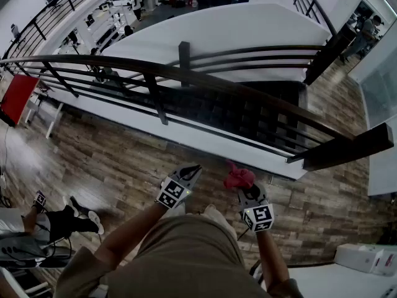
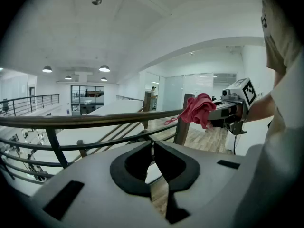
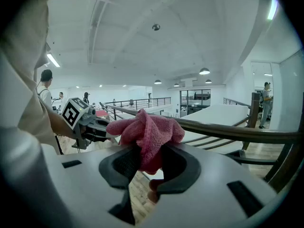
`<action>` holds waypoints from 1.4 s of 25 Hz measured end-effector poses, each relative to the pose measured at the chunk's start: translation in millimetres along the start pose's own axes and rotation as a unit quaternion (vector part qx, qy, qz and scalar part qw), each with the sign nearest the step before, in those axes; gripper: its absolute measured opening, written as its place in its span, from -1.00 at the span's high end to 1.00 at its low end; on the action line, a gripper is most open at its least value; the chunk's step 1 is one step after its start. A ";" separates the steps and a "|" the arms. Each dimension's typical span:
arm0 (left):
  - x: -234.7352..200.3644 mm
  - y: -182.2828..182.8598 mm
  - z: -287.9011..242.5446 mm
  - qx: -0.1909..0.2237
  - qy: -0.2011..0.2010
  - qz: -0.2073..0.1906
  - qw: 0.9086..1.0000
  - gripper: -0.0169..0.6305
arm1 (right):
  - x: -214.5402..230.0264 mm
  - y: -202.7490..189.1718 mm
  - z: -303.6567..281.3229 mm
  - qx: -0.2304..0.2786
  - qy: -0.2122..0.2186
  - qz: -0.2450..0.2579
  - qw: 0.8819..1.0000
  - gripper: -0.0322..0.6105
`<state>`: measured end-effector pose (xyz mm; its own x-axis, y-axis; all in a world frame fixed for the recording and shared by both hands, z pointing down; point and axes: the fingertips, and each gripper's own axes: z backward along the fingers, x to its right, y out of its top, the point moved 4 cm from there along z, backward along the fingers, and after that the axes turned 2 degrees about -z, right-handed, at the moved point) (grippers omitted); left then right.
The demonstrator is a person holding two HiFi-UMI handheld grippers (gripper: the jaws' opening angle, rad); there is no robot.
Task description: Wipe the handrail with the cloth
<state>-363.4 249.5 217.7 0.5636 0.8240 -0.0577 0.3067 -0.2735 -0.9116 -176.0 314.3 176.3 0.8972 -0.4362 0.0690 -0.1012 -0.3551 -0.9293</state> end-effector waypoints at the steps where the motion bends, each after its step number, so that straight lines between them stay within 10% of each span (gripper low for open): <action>1: 3.3 2.6 -3.6 0.002 0.002 0.005 1.000 0.85 | 7.1 -0.8 1.8 -0.004 0.000 -0.002 1.000 0.56; 16: 12.5 12.9 -35.5 -0.002 0.051 0.022 0.998 0.84 | 58.6 0.0 -2.0 -0.004 0.060 -0.045 0.997 0.56; 35: -36.4 26.0 -55.6 -0.006 0.141 0.030 0.990 0.77 | 87.9 31.0 -66.6 -0.002 0.106 0.040 0.994 0.56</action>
<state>-333.3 184.8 218.7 0.7723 0.6353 0.0057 0.2738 -0.3247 -0.9053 -128.9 209.9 177.7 0.7760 -0.6268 0.0704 -0.1699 -0.3152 -0.9337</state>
